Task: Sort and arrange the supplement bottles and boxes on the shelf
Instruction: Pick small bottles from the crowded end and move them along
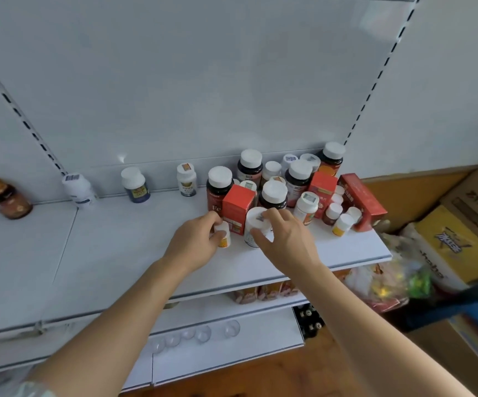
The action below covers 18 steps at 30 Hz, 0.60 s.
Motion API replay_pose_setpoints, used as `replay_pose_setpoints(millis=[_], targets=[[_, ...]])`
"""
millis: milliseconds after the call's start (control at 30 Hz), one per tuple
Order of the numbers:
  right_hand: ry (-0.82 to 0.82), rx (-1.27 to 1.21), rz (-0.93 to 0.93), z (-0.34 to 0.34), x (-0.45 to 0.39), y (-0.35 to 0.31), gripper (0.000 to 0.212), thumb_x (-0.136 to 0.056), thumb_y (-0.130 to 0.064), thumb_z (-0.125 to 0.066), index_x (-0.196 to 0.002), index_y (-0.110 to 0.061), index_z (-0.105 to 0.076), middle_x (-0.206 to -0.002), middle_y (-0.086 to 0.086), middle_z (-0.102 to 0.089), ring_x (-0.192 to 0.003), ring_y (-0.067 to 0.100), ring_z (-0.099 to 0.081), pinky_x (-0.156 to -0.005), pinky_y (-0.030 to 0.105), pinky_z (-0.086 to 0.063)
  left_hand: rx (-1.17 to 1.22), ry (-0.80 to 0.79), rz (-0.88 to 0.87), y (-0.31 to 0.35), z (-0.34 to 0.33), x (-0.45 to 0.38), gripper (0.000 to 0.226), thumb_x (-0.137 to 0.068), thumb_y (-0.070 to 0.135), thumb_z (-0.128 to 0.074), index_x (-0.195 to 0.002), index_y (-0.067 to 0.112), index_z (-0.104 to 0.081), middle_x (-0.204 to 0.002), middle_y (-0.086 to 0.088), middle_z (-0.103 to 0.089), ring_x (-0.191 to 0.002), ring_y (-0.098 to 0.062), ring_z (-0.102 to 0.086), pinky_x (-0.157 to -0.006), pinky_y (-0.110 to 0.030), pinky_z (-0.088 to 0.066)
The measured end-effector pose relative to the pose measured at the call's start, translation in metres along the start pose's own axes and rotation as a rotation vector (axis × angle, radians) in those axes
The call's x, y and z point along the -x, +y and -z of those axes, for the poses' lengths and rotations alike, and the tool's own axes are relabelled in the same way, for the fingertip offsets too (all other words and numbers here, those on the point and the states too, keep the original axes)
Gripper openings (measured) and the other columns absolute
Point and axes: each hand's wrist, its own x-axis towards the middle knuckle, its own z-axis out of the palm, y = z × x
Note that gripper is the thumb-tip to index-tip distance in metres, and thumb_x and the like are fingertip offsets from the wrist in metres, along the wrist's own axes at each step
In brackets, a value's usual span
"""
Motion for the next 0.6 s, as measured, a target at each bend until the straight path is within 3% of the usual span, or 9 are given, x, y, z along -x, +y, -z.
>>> replay_pose_setpoints(millis=[267,433,533,600], targets=[[0.056,-0.061,0.028,0.001,0.001,0.003,0.032,-0.088,-0.037,-0.067,-0.111,-0.014,-0.062,-0.103,0.005,-0.066,-0.080,0.027,-0.062,-0.058,0.035,-0.051,0.038,0.018,-0.028,-0.002,-0.001,0.002,0.023,-0.093,0.031,-0.062,-0.115,0.023,-0.060,-0.107,0.004,-0.064,-0.090,-0.017,-0.059,-0.077,-0.031,-0.048],[0.094,-0.302,-0.056,0.020,-0.001,0.006,0.031,-0.086,-0.040,-0.067,-0.109,-0.020,-0.066,-0.092,0.000,-0.070,-0.076,0.015,-0.067,-0.063,0.035,-0.058,0.174,0.047,-0.030,0.000,0.006,0.001,0.027,-0.091,0.040,-0.065,-0.115,0.026,-0.067,-0.100,0.009,-0.061,-0.088,-0.012,-0.058,-0.074,-0.022,-0.042],[0.033,-0.424,-0.106,0.032,-0.006,0.002,0.031,-0.087,-0.038,-0.065,-0.115,-0.025,-0.066,-0.099,-0.001,-0.071,-0.080,0.005,-0.069,-0.067,0.026,-0.058,0.327,0.027,0.028,0.004,0.014,0.002,0.026,-0.088,0.042,-0.070,-0.110,0.028,-0.070,-0.099,0.013,-0.065,-0.088,-0.008,-0.064,-0.076,-0.023,-0.051],[-0.003,-0.465,-0.104,0.036,-0.009,-0.001,0.032,-0.088,-0.039,-0.063,-0.118,-0.029,-0.066,-0.101,-0.003,-0.069,-0.081,0.003,-0.068,-0.068,0.027,-0.058,0.466,0.021,0.074,0.009,0.020,0.004,0.024,-0.085,0.040,-0.073,-0.105,0.028,-0.071,-0.096,0.011,-0.068,-0.077,-0.010,-0.069,-0.074,-0.028,-0.057]])
